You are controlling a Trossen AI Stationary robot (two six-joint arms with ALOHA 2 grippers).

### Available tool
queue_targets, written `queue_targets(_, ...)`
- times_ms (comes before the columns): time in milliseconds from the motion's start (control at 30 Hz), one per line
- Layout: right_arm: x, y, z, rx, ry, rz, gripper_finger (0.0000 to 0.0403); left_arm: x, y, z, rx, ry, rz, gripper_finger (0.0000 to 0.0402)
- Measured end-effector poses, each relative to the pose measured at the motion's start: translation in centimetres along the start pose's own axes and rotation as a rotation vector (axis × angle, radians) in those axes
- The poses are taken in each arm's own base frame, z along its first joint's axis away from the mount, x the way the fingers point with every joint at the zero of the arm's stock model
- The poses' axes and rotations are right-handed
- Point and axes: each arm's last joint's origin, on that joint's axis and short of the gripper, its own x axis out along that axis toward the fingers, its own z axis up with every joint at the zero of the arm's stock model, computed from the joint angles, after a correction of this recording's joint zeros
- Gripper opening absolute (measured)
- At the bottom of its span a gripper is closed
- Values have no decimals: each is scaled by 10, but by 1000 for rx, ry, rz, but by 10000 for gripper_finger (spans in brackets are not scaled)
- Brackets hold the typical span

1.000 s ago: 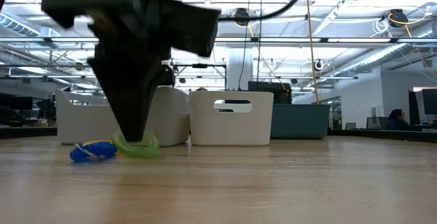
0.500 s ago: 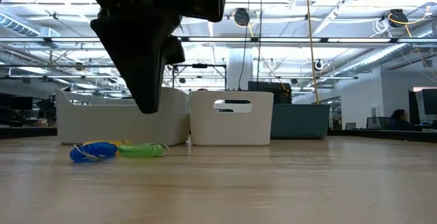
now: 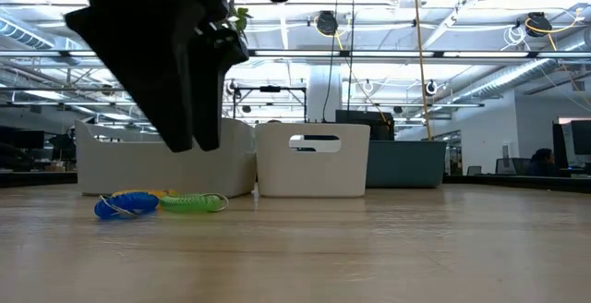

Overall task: Sort spring keychains
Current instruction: Put the green spring keychain into the blue bin

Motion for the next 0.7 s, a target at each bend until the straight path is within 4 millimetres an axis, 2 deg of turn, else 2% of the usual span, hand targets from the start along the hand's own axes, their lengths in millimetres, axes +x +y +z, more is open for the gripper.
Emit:
queue_targets(133, 0, 0, 0, 0, 0, 0, 212, 7, 5, -6, 0, 39, -15, 242)
queue_targets(300, 0, 0, 0, 0, 1, 1, 212, 22, 19, -18, -32, 113, -12, 268)
queue_targets(433, 0, 0, 0, 0, 4, 1, 212, 31, 27, -22, -46, 107, -17, 270)
queue_targets(567, 0, 0, 0, 0, 4, 2, 212, 39, 33, -24, -55, 91, -95, 269)
queue_targets(700, 0, 0, 0, 0, 4, 2, 212, 42, 38, -28, -77, 116, -131, 234)
